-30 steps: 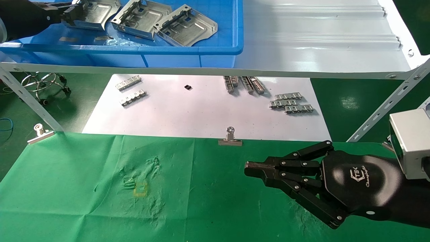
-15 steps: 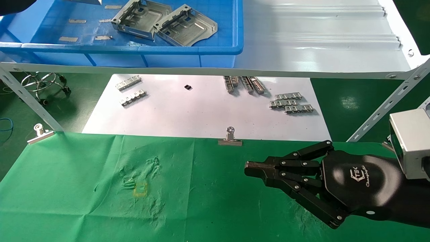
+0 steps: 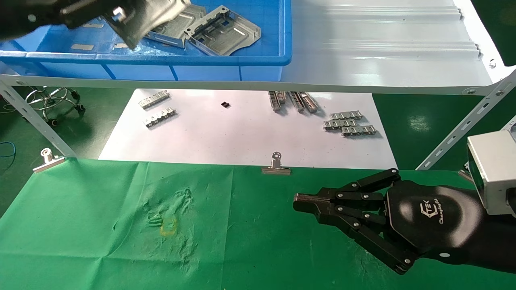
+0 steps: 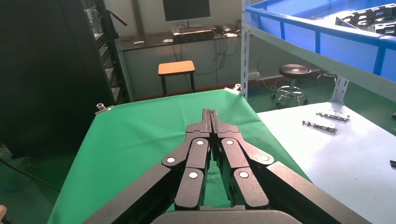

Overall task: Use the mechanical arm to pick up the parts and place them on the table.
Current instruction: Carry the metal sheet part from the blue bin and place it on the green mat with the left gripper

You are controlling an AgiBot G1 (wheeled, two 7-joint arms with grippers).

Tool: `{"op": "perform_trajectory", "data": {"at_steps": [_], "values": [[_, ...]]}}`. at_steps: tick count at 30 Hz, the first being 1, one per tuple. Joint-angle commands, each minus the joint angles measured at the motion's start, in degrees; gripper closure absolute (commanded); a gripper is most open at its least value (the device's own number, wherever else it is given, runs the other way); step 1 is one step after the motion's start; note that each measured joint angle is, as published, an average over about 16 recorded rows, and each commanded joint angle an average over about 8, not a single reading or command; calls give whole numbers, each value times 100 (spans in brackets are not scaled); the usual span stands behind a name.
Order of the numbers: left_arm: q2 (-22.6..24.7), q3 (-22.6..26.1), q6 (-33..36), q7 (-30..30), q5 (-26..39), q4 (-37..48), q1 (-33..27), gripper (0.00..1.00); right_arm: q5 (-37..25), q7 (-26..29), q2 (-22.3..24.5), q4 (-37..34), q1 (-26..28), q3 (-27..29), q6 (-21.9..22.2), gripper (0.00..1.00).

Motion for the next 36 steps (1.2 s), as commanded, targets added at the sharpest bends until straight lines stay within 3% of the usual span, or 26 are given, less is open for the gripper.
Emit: {"op": "perform_trajectory", "data": {"at_steps": [1, 6, 17, 23, 29, 36], "values": [[-99, -31, 609, 226, -59, -72, 79, 100, 0, 0, 0, 0, 0, 0, 0, 100], [-313, 92, 1089, 598, -256, -596, 440, 100, 0, 0, 0, 0, 0, 0, 0, 100], [-1157, 670, 1076, 1041, -1211, -2338, 1497, 100, 0, 0, 0, 0, 0, 0, 0, 100], [-1489, 1159, 1049, 1457, -1347, -2948, 1895, 100, 0, 0, 0, 0, 0, 0, 0, 100], [-1543, 1750, 1034, 2013, -1134, -3102, 2128, 100, 0, 0, 0, 0, 0, 0, 0, 100], [-1267, 2363, 971, 2625, -868, -2592, 2267, 100, 0, 0, 0, 0, 0, 0, 0, 100]]}}
